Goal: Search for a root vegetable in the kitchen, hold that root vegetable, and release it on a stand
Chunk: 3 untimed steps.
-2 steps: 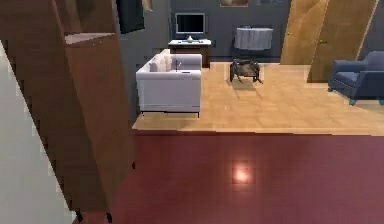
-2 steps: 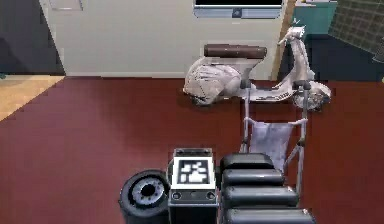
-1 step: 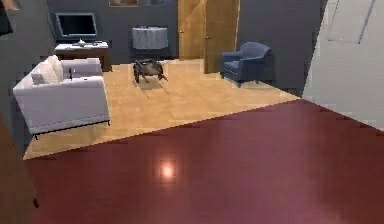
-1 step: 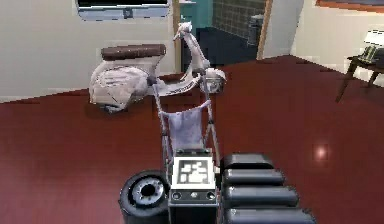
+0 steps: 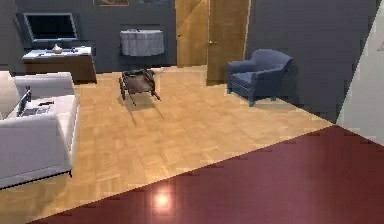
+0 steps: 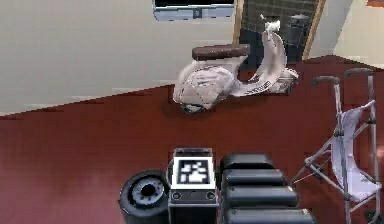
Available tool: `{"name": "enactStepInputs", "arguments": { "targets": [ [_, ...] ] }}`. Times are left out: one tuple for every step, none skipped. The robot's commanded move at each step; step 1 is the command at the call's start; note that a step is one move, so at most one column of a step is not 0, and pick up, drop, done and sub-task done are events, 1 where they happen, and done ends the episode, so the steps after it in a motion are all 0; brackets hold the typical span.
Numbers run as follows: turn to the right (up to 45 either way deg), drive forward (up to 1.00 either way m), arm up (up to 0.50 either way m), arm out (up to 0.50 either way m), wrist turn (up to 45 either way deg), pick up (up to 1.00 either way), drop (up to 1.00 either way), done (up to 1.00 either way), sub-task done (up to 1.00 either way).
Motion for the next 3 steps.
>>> {"name": "enactStepInputs", "arguments": {
  "targets": [
    [0.0,1.0,0.0,0.0,0.0,0.0,0.0,0.0,0.0],
    [0.0,1.0,0.0,0.0,0.0,0.0,0.0,0.0,0.0],
    [0.0,1.0,0.0,0.0,0.0,0.0,0.0,0.0,0.0]
  ]
}}
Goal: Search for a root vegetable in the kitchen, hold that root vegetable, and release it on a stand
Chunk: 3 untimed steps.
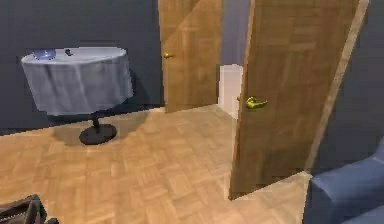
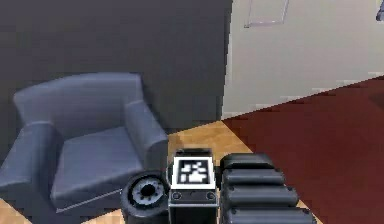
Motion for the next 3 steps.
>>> {"name": "enactStepInputs", "arguments": {
  "targets": [
    [0.0,0.55,0.0,0.0,0.0,0.0,0.0,0.0,0.0],
    [-42.0,0.0,0.0,0.0,0.0,0.0,0.0,0.0,0.0],
    [0.0,0.95,0.0,0.0,0.0,0.0,0.0,0.0,0.0]
  ]
}}
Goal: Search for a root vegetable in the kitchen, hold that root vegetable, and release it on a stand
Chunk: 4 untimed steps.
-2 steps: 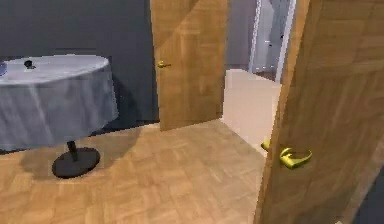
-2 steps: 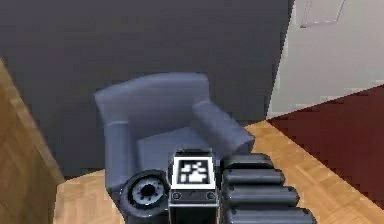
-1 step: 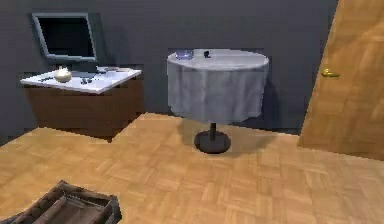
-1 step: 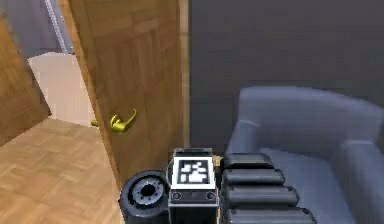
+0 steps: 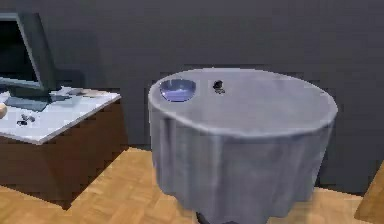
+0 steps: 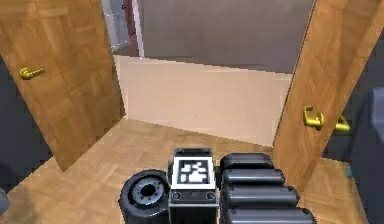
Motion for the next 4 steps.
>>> {"name": "enactStepInputs", "arguments": {
  "targets": [
    [-45.0,0.0,0.0,0.0,0.0,0.0,0.0,0.0,0.0],
    [-9.0,0.0,0.0,0.0,0.0,0.0,0.0,0.0,0.0],
    [0.0,0.05,0.0,0.0,0.0,0.0,0.0,0.0,0.0],
    [9.0,0.0,0.0,0.0,0.0,0.0,0.0,0.0,0.0]
  ]
}}
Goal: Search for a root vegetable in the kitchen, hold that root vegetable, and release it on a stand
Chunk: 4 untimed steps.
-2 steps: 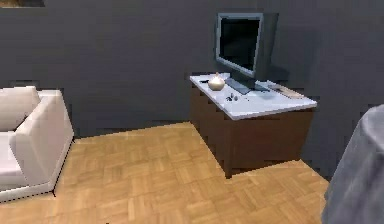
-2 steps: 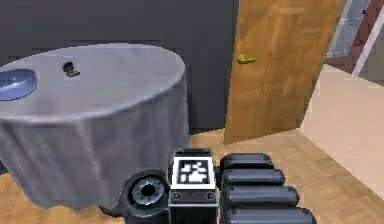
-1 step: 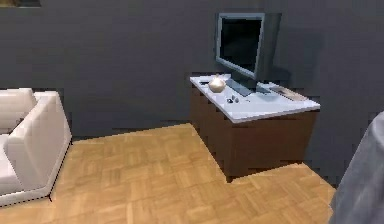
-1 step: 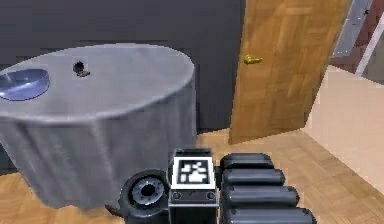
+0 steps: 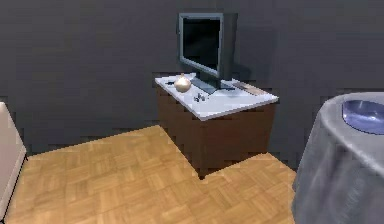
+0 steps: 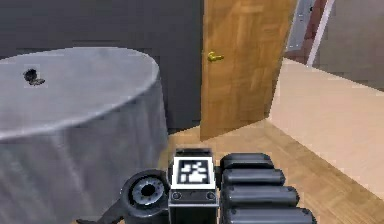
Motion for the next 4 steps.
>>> {"name": "enactStepInputs", "arguments": {
  "targets": [
    [0.0,0.6,0.0,0.0,0.0,0.0,0.0,0.0,0.0],
    [-24.0,0.0,0.0,0.0,0.0,0.0,0.0,0.0,0.0],
    [0.0,1.0,0.0,0.0,0.0,0.0,0.0,0.0,0.0],
    [-3.0,0.0,0.0,0.0,0.0,0.0,0.0,0.0,0.0]
  ]
}}
